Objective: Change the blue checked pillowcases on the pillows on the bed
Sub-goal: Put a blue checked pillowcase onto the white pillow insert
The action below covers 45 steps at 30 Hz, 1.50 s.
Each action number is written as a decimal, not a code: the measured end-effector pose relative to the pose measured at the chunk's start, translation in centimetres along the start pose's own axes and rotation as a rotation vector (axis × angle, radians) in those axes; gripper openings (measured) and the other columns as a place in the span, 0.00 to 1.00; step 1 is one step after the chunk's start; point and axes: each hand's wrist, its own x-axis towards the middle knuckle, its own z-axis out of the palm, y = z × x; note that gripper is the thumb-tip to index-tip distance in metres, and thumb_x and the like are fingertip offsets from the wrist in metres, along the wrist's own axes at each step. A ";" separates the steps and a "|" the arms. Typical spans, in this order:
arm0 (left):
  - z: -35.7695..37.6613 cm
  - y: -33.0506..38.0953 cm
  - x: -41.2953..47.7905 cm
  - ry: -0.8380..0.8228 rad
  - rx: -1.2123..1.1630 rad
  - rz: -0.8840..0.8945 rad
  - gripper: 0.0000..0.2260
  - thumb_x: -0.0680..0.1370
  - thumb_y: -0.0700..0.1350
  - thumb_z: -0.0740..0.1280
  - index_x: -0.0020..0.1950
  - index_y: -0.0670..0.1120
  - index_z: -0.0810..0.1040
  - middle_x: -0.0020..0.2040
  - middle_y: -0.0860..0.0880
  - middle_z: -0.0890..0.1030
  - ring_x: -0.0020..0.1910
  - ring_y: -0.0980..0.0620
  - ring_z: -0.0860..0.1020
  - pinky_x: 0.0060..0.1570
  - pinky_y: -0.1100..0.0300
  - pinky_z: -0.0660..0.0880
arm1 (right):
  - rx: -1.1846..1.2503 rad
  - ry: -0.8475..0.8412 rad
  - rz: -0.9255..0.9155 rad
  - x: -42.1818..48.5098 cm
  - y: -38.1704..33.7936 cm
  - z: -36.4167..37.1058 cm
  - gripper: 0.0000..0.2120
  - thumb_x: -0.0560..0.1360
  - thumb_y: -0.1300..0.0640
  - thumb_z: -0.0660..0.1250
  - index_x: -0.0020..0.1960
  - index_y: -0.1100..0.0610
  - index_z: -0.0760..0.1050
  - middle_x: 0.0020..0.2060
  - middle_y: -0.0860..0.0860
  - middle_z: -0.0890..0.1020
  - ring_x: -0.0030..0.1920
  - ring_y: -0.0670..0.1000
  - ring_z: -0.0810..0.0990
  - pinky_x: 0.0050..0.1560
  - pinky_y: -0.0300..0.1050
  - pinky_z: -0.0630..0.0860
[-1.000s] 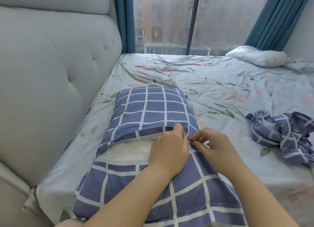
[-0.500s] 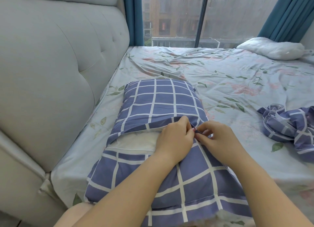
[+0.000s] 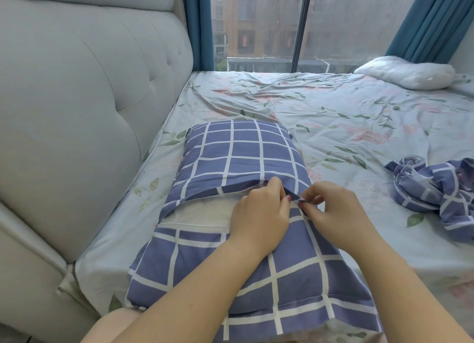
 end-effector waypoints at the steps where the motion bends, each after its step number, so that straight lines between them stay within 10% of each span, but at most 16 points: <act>1: -0.1 0.0 -0.1 0.013 -0.018 0.014 0.06 0.82 0.48 0.61 0.47 0.48 0.68 0.42 0.47 0.80 0.43 0.42 0.77 0.44 0.48 0.75 | 0.042 0.012 -0.020 0.0 -0.3 0.0 0.07 0.73 0.62 0.71 0.43 0.50 0.79 0.41 0.44 0.80 0.44 0.43 0.78 0.43 0.27 0.69; 17: -0.8 -0.5 -0.2 0.053 -0.118 -0.109 0.07 0.81 0.48 0.63 0.44 0.48 0.71 0.37 0.51 0.78 0.40 0.48 0.77 0.42 0.47 0.76 | -0.070 -0.004 -0.090 0.5 0.2 0.2 0.07 0.75 0.59 0.70 0.41 0.48 0.76 0.41 0.46 0.78 0.42 0.51 0.78 0.46 0.53 0.77; 25: -1.7 -0.9 -0.6 0.078 -0.226 -0.124 0.08 0.79 0.47 0.66 0.41 0.48 0.73 0.34 0.53 0.77 0.37 0.53 0.76 0.41 0.50 0.76 | 0.103 -0.094 -0.065 0.1 -0.7 -0.1 0.10 0.72 0.60 0.74 0.49 0.46 0.80 0.46 0.43 0.79 0.48 0.41 0.78 0.47 0.25 0.69; 38: -2.6 -1.8 -1.5 0.106 -0.210 -0.147 0.10 0.80 0.49 0.65 0.40 0.49 0.71 0.34 0.53 0.77 0.37 0.51 0.75 0.40 0.49 0.76 | 0.028 -0.032 -0.104 0.4 -1.1 0.1 0.09 0.72 0.59 0.74 0.40 0.46 0.78 0.39 0.42 0.79 0.44 0.46 0.77 0.47 0.49 0.76; 45: -3.4 -1.7 -1.7 0.100 -0.255 -0.095 0.09 0.80 0.46 0.67 0.41 0.47 0.73 0.34 0.52 0.77 0.35 0.53 0.75 0.40 0.50 0.75 | 0.078 -0.054 -0.211 -0.1 -1.9 1.2 0.11 0.72 0.58 0.75 0.53 0.49 0.82 0.46 0.41 0.78 0.50 0.44 0.76 0.53 0.35 0.71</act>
